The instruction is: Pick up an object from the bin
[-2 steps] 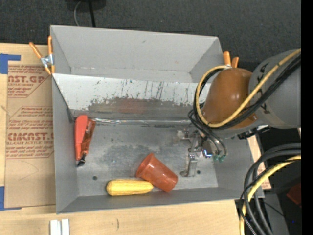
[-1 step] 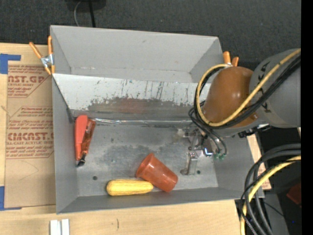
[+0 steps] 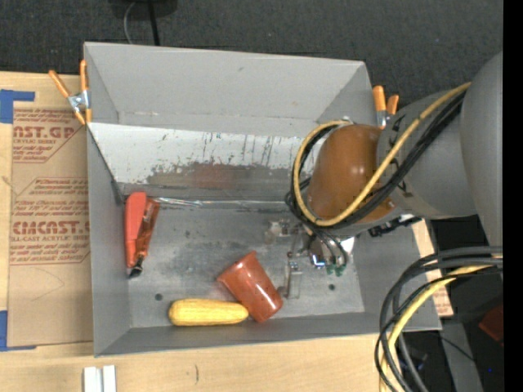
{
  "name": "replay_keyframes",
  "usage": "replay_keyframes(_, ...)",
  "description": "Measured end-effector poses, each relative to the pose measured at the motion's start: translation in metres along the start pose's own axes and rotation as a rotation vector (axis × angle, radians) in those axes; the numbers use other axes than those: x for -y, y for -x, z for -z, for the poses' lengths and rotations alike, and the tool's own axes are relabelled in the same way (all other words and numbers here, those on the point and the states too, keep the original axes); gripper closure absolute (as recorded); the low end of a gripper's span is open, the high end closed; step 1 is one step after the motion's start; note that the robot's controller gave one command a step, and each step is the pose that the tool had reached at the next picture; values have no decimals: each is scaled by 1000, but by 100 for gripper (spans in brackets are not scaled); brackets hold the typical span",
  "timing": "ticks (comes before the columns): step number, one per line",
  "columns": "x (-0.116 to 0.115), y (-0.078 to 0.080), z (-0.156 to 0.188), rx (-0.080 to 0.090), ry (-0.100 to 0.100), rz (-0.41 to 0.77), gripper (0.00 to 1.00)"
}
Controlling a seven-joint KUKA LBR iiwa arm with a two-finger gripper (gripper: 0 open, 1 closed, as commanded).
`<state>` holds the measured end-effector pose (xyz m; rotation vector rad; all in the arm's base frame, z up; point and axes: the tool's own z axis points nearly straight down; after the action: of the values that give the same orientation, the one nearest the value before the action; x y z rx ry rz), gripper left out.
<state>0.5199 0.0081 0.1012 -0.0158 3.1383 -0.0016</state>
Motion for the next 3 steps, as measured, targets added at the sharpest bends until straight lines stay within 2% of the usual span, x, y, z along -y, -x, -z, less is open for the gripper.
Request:
replay_keyframes(1, -33, -11, -23, -9, 2, 85, 0)
replay_keyframes(2, -56, 6, -31, 3, 1, 300, 100)
replay_keyframes(3, -56, 6, -31, 3, 1, 300, 100)
